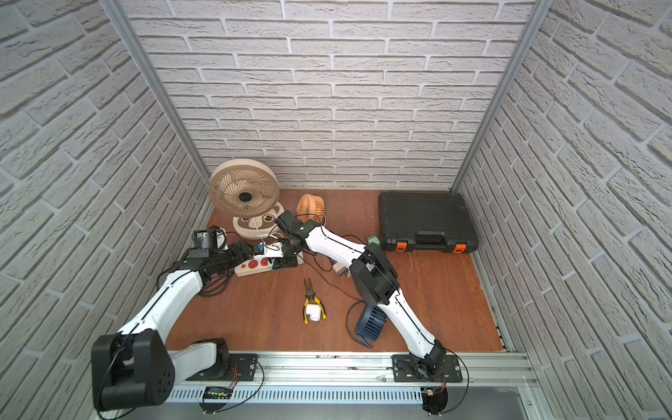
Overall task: Plug the desk fan into the power strip
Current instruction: Insert the plug into the socket.
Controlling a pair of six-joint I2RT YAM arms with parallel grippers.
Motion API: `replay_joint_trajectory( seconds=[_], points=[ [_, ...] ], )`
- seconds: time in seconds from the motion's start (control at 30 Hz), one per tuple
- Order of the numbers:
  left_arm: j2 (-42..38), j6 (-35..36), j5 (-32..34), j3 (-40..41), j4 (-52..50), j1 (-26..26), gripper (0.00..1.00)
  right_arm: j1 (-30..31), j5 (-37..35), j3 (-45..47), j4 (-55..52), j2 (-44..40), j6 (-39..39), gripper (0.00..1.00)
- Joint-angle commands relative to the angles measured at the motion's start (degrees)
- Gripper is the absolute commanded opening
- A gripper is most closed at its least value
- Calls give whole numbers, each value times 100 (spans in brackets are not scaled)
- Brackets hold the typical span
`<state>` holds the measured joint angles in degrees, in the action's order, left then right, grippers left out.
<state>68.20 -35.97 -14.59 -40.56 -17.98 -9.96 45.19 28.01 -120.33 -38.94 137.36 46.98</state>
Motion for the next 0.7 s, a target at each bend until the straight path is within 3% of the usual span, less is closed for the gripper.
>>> replay_joint_trajectory(
  seconds=[0.0,0.17,0.37,0.67],
  points=[
    [160,107,-100,-147,235,-23,88,-68,281,-88,387,-215,-65,3],
    [157,82,-114,-35,346,3,88,-136,245,-125,425,-202,-98,3],
    [-153,75,-28,57,258,13,87,-224,-22,-914,-235,246,70,3],
    [-301,72,31,142,230,72,87,-300,81,-886,-382,281,425,3]
  ],
)
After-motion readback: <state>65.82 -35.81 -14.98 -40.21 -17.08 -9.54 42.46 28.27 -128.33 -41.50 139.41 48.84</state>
